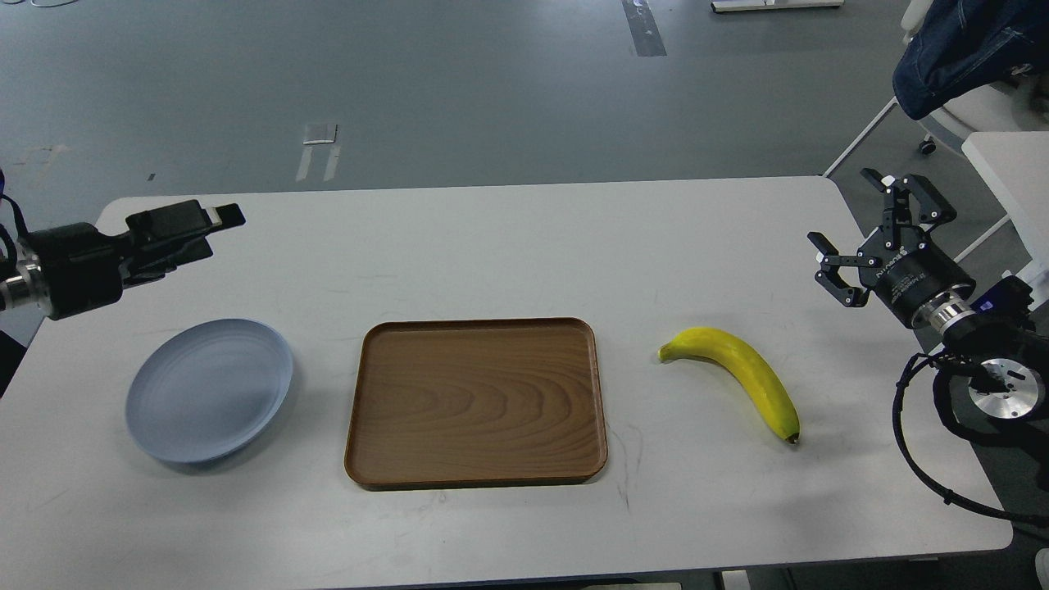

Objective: Place banana on plate with both arms
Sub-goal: 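Lower the left gripper to the rim of the light blue plate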

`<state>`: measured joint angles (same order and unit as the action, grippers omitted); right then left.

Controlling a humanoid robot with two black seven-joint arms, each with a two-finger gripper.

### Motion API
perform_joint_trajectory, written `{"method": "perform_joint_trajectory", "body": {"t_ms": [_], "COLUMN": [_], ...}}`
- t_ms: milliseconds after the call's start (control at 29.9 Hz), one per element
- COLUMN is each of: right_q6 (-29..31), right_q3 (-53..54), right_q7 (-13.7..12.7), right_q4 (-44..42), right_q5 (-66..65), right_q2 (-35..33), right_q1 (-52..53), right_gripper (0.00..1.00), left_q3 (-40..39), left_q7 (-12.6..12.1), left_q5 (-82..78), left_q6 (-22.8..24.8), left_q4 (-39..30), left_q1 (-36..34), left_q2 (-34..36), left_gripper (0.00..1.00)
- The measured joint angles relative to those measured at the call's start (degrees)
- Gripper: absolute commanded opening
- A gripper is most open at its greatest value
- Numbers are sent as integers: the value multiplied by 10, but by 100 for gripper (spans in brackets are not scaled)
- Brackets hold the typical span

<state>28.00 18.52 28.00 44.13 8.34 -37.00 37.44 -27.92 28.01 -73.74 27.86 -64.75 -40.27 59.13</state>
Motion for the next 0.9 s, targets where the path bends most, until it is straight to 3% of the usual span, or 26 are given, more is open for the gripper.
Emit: {"method": "perform_joint_trajectory", "body": {"t_ms": [201, 502, 736, 903], "right_q6": [0, 0, 0, 0], "right_q3": [1, 0, 1, 1], "right_q7": [0, 0, 0, 0], "right_q4": [1, 1, 2, 2], "right_q5": [-1, -1, -1, -1], "right_q2": [4, 2, 0, -2], "right_q1": [0, 0, 0, 0], "right_gripper": [100, 100, 100, 100], "left_q3": [48, 143, 157, 158], "left_q7": [0, 0, 0, 0], "left_q5": [-154, -158, -135, -97], "left_q6": [-81, -176, -190, -190], "left_q4": [7, 102, 181, 200], "left_q1": [26, 36, 54, 72], "left_q2": [21, -4, -42, -56], "left_gripper": [100, 100, 99, 96]}}
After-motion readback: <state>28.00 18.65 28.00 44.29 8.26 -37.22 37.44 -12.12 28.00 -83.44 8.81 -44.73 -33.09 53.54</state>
